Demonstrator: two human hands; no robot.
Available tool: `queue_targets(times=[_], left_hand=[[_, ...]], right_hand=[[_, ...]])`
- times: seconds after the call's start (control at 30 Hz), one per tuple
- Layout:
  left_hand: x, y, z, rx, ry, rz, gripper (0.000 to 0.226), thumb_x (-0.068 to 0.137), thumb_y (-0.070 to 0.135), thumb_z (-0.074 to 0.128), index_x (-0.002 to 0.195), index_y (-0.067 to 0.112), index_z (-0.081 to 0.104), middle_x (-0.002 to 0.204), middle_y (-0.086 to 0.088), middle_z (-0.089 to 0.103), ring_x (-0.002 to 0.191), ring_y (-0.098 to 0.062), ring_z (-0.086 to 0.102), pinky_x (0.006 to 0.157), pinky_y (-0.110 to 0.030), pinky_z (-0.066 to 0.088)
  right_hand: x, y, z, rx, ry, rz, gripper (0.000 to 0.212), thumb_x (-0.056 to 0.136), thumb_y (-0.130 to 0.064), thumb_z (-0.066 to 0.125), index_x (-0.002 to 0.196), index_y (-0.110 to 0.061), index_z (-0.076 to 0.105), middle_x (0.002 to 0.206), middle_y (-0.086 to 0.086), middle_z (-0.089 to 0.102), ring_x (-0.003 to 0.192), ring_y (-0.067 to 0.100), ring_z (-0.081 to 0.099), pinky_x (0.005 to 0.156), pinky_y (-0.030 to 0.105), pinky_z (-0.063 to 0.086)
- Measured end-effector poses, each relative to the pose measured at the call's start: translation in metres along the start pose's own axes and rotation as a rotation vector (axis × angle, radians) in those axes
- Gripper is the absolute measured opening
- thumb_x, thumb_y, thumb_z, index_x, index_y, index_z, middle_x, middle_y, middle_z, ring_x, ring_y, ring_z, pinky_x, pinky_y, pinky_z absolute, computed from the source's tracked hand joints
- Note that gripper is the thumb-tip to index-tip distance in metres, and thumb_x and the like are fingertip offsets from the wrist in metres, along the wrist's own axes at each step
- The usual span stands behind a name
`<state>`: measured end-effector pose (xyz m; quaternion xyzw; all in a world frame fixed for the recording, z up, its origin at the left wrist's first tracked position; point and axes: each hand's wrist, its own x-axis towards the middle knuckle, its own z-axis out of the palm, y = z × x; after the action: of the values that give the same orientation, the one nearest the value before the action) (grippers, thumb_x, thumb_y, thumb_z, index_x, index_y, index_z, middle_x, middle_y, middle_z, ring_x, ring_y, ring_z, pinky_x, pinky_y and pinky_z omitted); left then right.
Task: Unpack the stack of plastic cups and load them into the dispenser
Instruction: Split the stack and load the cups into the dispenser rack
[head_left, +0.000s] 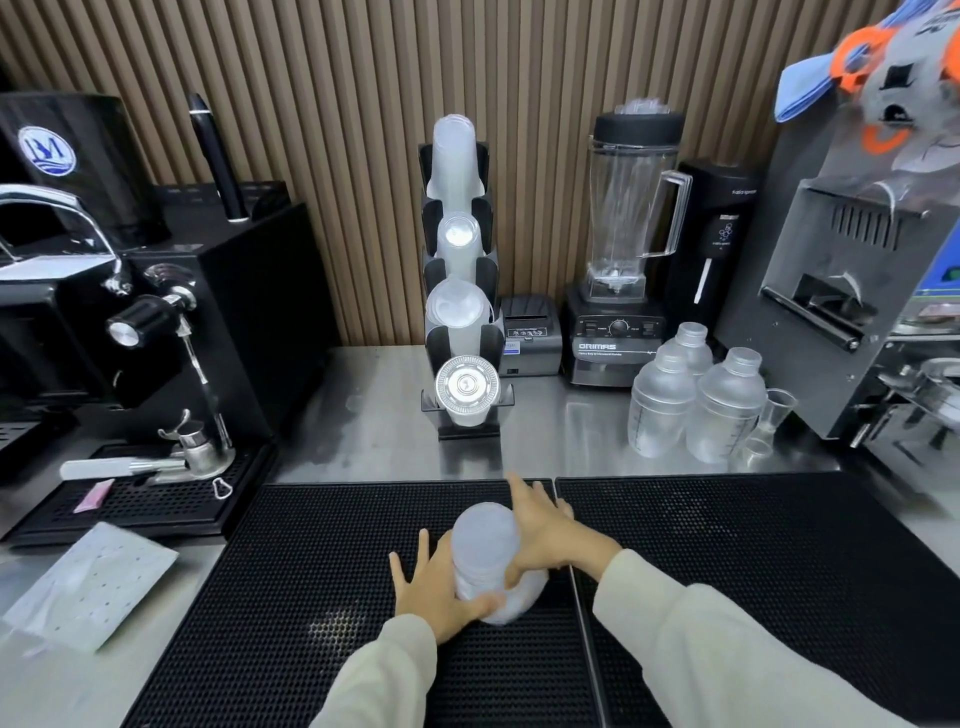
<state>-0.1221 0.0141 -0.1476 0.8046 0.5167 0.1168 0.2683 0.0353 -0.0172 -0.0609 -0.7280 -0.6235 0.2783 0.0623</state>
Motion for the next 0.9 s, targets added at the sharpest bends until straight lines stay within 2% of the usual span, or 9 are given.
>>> queue_targets(times=[0.07,0.17,0.43,0.57,0.7,0.9], left_hand=[[0.0,0.0,0.0,-0.015,0.002,-0.004,0.098,0.069,0.061,0.065,0.145,0.03,0.013,0.152,0.019,0.019,0.145,-0.018,-0.012,0.11,-0.055,-0.02],[-0.001,0.0,0.0,-0.024,0.003,-0.015,0.097,0.068,0.059,0.065,0.144,0.032,0.012,0.152,0.02,0.018,0.145,-0.018,-0.012,0.111,-0.055,-0.019],[-0.001,-0.003,0.005,-0.063,0.037,-0.025,0.094,0.064,0.062,0.066,0.139,0.035,0.016,0.149,0.02,0.023,0.145,-0.016,-0.013,0.11,-0.053,-0.02],[-0.002,-0.003,0.005,-0.049,0.029,-0.019,0.099,0.059,0.065,0.062,0.14,0.033,0.015,0.15,0.018,0.021,0.145,-0.017,-0.014,0.11,-0.053,-0.02],[-0.003,-0.001,0.004,-0.036,0.025,-0.031,0.098,0.063,0.062,0.063,0.142,0.031,0.013,0.151,0.016,0.021,0.145,-0.017,-0.014,0.111,-0.054,-0.02],[-0.003,0.002,0.002,-0.024,0.035,-0.037,0.096,0.065,0.062,0.064,0.142,0.03,0.015,0.15,0.017,0.022,0.146,-0.018,-0.011,0.112,-0.054,-0.017]], right_hand=[[0.001,-0.008,0.003,0.013,-0.002,-0.11,0.118,0.068,-0.017,0.08,0.15,-0.019,-0.005,0.16,0.008,0.005,0.148,0.025,-0.004,0.12,0.047,-0.001],[0.006,-0.014,0.012,-0.006,-0.014,-0.166,0.108,0.071,-0.021,0.078,0.151,-0.018,0.006,0.159,0.006,0.014,0.146,0.023,0.012,0.12,0.042,0.013],[0.018,-0.01,0.018,-0.008,0.01,-0.119,0.099,0.066,-0.028,0.081,0.145,-0.008,0.025,0.146,0.006,0.032,0.135,0.024,0.029,0.112,0.037,0.032],[0.023,-0.012,0.018,-0.05,0.006,-0.1,0.084,0.064,-0.028,0.08,0.132,-0.007,0.036,0.129,0.007,0.042,0.124,0.025,0.038,0.103,0.039,0.04],[0.026,-0.015,0.013,-0.118,-0.029,-0.105,0.071,0.062,-0.03,0.081,0.118,-0.008,0.043,0.107,0.001,0.04,0.115,0.024,0.042,0.097,0.04,0.045],[0.031,-0.015,0.011,-0.214,-0.069,-0.12,0.079,0.057,-0.033,0.086,0.117,-0.009,0.041,0.103,0.0,0.038,0.11,0.024,0.046,0.096,0.04,0.046]])
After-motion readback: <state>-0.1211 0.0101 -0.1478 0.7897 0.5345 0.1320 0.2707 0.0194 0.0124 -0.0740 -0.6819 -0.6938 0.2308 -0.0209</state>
